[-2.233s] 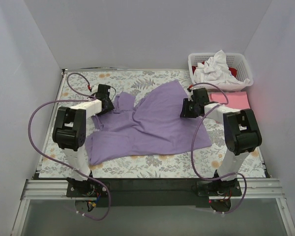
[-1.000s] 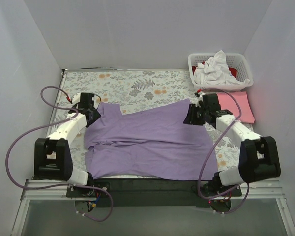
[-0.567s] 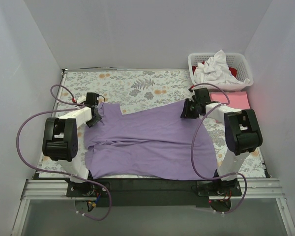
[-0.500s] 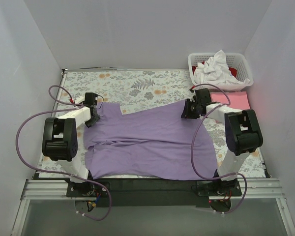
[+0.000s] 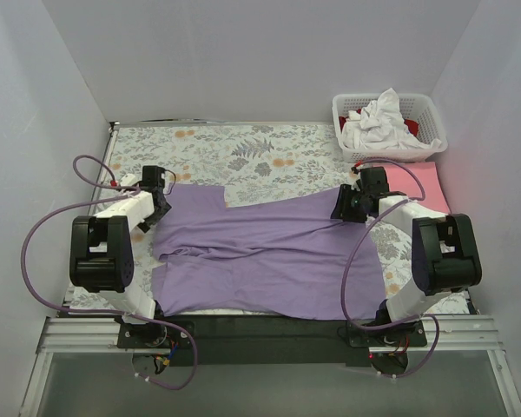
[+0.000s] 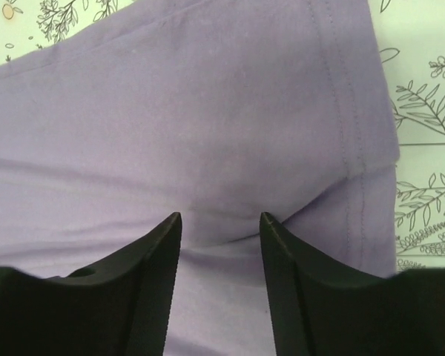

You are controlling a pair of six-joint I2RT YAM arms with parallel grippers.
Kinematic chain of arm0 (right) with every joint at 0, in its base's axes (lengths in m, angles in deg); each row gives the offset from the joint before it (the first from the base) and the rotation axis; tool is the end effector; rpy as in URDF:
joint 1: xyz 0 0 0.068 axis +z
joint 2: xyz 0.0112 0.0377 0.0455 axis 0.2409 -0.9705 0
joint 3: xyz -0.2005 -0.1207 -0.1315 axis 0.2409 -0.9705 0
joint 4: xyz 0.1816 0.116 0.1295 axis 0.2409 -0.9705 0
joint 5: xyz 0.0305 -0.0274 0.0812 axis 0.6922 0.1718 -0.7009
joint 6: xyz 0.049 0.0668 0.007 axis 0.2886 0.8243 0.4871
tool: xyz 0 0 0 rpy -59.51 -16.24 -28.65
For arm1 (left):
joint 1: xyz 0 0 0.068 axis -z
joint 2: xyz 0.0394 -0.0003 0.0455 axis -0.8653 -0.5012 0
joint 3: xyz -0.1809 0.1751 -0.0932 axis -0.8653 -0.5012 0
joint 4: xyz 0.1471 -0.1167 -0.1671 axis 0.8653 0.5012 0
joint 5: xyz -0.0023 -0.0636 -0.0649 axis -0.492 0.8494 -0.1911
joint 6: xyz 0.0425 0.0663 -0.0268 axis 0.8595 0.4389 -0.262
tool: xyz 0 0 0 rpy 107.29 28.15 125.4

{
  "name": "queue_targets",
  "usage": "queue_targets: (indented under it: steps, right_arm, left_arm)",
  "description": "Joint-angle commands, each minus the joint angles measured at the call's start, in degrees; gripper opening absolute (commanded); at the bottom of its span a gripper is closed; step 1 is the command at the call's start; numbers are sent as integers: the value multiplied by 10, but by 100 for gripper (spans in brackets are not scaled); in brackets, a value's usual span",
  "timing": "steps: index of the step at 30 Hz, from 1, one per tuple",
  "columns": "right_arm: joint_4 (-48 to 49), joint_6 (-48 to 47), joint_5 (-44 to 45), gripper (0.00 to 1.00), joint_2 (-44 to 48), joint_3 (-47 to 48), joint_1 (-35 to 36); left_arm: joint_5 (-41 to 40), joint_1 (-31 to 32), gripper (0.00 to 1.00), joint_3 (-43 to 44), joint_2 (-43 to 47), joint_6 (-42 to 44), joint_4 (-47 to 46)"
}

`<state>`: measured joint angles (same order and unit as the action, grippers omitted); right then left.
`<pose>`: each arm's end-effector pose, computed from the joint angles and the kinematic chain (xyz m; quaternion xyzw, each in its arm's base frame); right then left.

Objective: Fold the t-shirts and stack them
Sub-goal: Flatten the tshirt out

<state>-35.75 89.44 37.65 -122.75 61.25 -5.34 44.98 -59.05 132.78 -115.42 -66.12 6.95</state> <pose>0.3263 0.0611 0.1407 0.0457 0.9410 0.1479 0.3010 0.3070 0.0312 0.1371 -0.6656 0.6796 0.0637 0.3017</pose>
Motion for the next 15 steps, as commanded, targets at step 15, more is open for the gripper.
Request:
queue_targets:
  steps: [15]
  right_arm:
    - [-50, -54, 13, 66, 74, -15, 19]
  left_arm:
    - [133, -4, 71, 134, -96, 162, -125]
